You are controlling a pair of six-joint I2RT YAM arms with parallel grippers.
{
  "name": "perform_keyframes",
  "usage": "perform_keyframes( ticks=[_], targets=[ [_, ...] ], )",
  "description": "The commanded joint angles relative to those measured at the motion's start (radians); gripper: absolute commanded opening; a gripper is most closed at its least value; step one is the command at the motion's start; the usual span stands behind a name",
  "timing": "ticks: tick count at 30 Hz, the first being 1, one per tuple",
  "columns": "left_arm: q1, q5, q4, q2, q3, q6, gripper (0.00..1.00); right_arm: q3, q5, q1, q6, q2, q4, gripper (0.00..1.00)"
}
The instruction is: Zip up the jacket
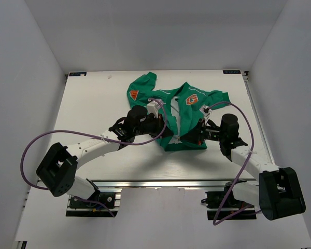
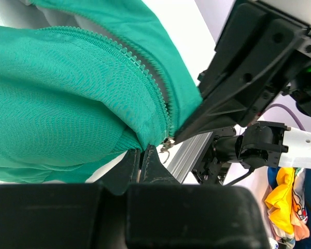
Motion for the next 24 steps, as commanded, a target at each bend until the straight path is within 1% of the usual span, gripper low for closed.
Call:
perform_keyframes(
  ticks=[1,17,24],
  targets=[
    [-0.005,0.040,0.039,-0.008,0.025,-0.004,0.00,0.036,-0.012,0.007,0.015,0.016,0.072,0.00],
    [-0.006,0.044,0.043,-0.001,0.025,-0.010,0.00,0.044,-0.024,0.007,0.046,0.011,0.115,0.00],
    [-0.005,0.055,0.056,-0.007,0.016,-0.013,0.00,0.033,-0.014,0.007,0.090,0.008,0.160,0.00]
  ],
)
